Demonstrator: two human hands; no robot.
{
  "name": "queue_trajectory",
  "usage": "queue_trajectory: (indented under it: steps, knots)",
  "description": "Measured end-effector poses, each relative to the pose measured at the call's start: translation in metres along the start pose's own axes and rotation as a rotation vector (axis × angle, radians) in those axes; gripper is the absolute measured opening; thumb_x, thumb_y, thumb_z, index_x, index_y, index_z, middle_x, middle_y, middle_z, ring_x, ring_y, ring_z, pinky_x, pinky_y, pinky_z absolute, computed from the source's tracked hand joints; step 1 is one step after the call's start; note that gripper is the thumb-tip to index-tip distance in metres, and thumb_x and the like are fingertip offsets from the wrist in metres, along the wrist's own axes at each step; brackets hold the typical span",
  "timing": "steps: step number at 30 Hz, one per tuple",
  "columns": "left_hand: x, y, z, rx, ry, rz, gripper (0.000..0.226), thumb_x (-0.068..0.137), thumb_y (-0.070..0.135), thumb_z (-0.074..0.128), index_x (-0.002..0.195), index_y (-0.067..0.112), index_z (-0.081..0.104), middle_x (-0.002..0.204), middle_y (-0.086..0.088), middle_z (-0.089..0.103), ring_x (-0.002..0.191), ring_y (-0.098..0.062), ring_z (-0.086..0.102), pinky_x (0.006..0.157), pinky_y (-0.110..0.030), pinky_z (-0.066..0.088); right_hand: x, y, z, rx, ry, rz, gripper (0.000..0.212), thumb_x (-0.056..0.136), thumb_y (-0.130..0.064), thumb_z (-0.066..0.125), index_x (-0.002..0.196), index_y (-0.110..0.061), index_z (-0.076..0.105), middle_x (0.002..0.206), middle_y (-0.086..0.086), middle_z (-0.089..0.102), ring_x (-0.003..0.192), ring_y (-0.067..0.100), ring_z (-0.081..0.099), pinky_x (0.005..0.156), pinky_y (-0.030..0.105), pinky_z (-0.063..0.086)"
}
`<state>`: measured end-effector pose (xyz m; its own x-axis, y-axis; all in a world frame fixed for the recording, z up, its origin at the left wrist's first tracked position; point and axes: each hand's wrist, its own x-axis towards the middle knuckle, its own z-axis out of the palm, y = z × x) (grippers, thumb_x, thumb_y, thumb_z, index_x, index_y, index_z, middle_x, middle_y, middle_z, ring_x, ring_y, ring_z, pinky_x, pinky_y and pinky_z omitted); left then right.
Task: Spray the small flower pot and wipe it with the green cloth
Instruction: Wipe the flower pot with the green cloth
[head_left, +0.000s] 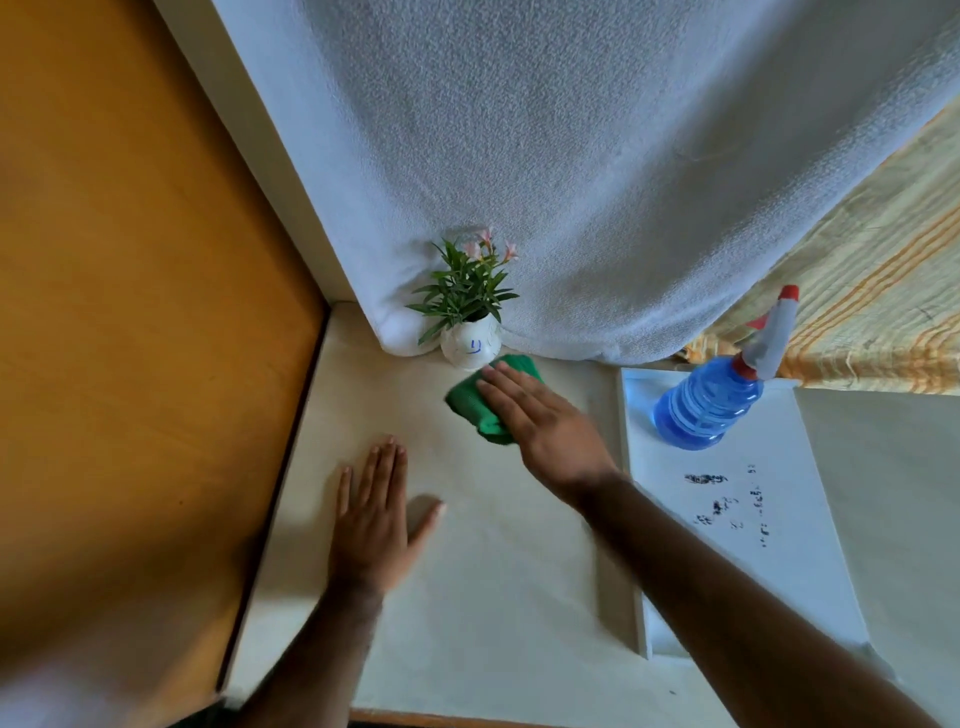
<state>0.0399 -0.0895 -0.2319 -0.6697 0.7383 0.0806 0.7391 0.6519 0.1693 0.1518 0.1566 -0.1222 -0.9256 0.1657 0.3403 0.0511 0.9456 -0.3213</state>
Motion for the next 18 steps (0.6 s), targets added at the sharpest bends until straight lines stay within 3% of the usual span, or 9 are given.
queue_trajectory:
  steps: [6, 15, 18]
  knots:
    - [0.000, -0.001, -0.001, 0.012, 0.012, -0.006, 0.093, 0.096, 0.073, 0.035, 0.163, 0.009, 0.027, 0.171, -0.011, 0.031, 0.158, -0.028, 0.031, 0.124, -0.060, 0.033, 0.059, 0.010, 0.026, -0.096, -0.079, -0.159, 0.048, 0.101, -0.009, 0.036, 0.143, 0.002, 0.057, 0.150, 0.020, 0.055, 0.140, 0.036, 0.051, 0.117, 0.048, 0.037]
    - [0.000, -0.003, 0.004, 0.027, 0.033, 0.007, 0.095, 0.096, 0.073, 0.043, 0.164, 0.009, 0.024, 0.173, -0.010, 0.028, 0.160, -0.025, 0.026, 0.126, -0.060, 0.031, 0.061, 0.043, 0.042, -0.147, -0.195, -0.338, 0.047, 0.100, -0.004, 0.036, 0.141, 0.004, 0.058, 0.149, 0.021, 0.055, 0.137, 0.038, 0.053, 0.116, 0.049, 0.036]
    - [-0.001, -0.005, 0.005, 0.030, 0.038, 0.011, 0.096, 0.095, 0.073, 0.045, 0.164, 0.009, 0.024, 0.173, -0.010, 0.028, 0.160, -0.025, 0.026, 0.125, -0.060, 0.032, 0.055, 0.044, 0.044, -0.114, -0.241, -0.361, 0.044, 0.098, 0.003, 0.050, 0.140, 0.004, 0.059, 0.149, 0.022, 0.055, 0.137, 0.039, 0.053, 0.110, 0.054, 0.046]
